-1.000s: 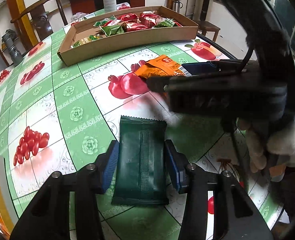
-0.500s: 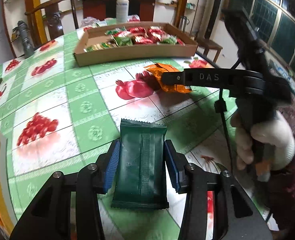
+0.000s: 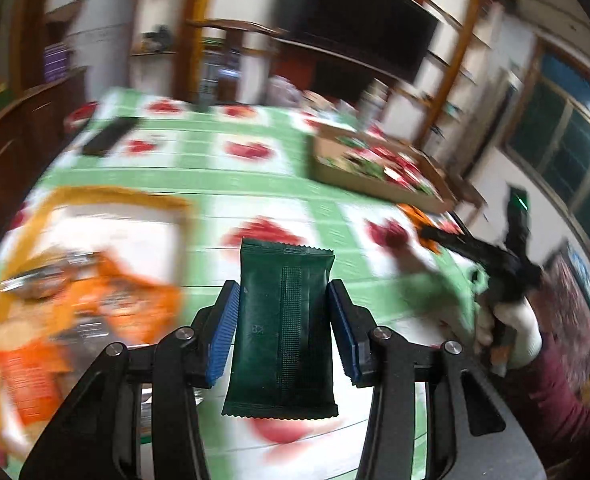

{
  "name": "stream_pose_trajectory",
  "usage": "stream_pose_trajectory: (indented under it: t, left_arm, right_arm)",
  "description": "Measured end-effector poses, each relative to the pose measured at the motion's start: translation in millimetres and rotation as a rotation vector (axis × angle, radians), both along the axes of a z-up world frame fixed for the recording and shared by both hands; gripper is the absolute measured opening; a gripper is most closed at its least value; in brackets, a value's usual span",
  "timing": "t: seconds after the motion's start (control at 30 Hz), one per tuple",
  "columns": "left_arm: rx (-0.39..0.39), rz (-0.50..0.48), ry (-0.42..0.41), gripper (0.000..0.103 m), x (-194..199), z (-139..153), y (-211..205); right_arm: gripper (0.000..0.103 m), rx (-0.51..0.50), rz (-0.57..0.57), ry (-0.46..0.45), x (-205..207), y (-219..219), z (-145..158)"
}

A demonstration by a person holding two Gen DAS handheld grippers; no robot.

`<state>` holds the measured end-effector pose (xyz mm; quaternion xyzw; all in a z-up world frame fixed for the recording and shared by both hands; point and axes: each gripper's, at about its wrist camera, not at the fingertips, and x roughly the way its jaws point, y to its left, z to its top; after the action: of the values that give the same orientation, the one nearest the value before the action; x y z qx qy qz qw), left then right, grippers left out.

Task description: Organize snacks

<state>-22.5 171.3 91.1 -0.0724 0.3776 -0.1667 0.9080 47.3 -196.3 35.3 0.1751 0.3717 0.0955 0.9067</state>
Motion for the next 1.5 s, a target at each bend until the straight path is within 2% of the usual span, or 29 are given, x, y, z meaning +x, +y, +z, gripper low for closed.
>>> stream_pose_trajectory:
  t: [0.1, 0.17, 0.37, 0.53, 0.67, 0.73, 0.87, 1.0, 1.1, 1.23, 1.27, 1.33, 1.43, 1.5]
  left_arm:
    - [-0.046, 0.107, 0.004, 0.043, 1.8, 4.3, 55.4]
    - [-0.071, 0.157, 0.011, 0.043, 7.2, 3.3, 82.4]
    - [-0.155, 0.241, 0.081, 0.043, 24.3, -20.8, 129.7]
    - [-0.221, 0.283, 0.128, 0.043, 33.7, -43.7, 153.6]
    - [-0.284, 0.306, 0.124, 0.048, 25.9, -47.1, 169.0]
    - [-0.287, 0.308, 0.113, 0.057, 21.0, -46.0, 173.2]
    - [-0.275, 0.309, 0.066, 0.059, 4.2, -36.8, 173.5]
    - [-0.268, 0.321, 0.013, 0.061, -14.1, -24.5, 168.0]
    - [-0.204, 0.351, -0.034, 0.065, -29.0, -13.3, 155.0]
    - [0.013, 0.477, -0.132, 0.076, -49.8, 2.8, 128.1]
    - [0.081, 0.518, -0.175, 0.077, -57.6, 8.0, 117.8]
    - [0.174, 0.568, -0.259, 0.087, -73.1, 18.1, 98.9]
    - [0.244, 0.589, -0.363, 0.089, -93.7, 32.9, 79.9]
    - [0.271, 0.603, -0.405, 0.090, -103.2, 40.9, 72.0]
  right_arm:
    - [0.040, 0.027, 0.050, -0.006, -8.9, 25.5, 10.1]
    - [0.040, 0.035, 0.122, -0.012, -14.0, 60.3, 23.1]
    - [0.040, 0.010, 0.344, -0.002, -11.7, 175.2, 53.0]
    - [0.040, -0.049, 0.464, 0.044, 2.7, 269.9, 48.5]
    - [0.041, -0.089, 0.482, 0.098, 25.3, 322.0, 31.0]
    - [0.043, -0.098, 0.468, 0.113, 35.8, 336.3, 20.9]
    - [0.044, -0.065, 0.445, 0.120, 44.6, 345.1, 12.6]
    - [0.049, -0.069, 0.425, 0.055, 27.7, 333.1, 26.6]
    - [0.057, -0.088, 0.389, -0.031, 1.6, 315.2, 44.5]
    - [0.062, -0.074, 0.339, -0.117, -41.2, 282.5, 58.6]
    - [0.065, -0.061, 0.322, -0.128, -51.6, 273.5, 60.1]
    - [0.066, -0.030, 0.281, -0.143, -71.7, 253.9, 61.3]
    - [0.066, 0.016, 0.230, -0.155, -95.0, 229.0, 61.4]
    - [0.067, 0.015, 0.207, -0.168, -106.1, 217.5, 64.2]
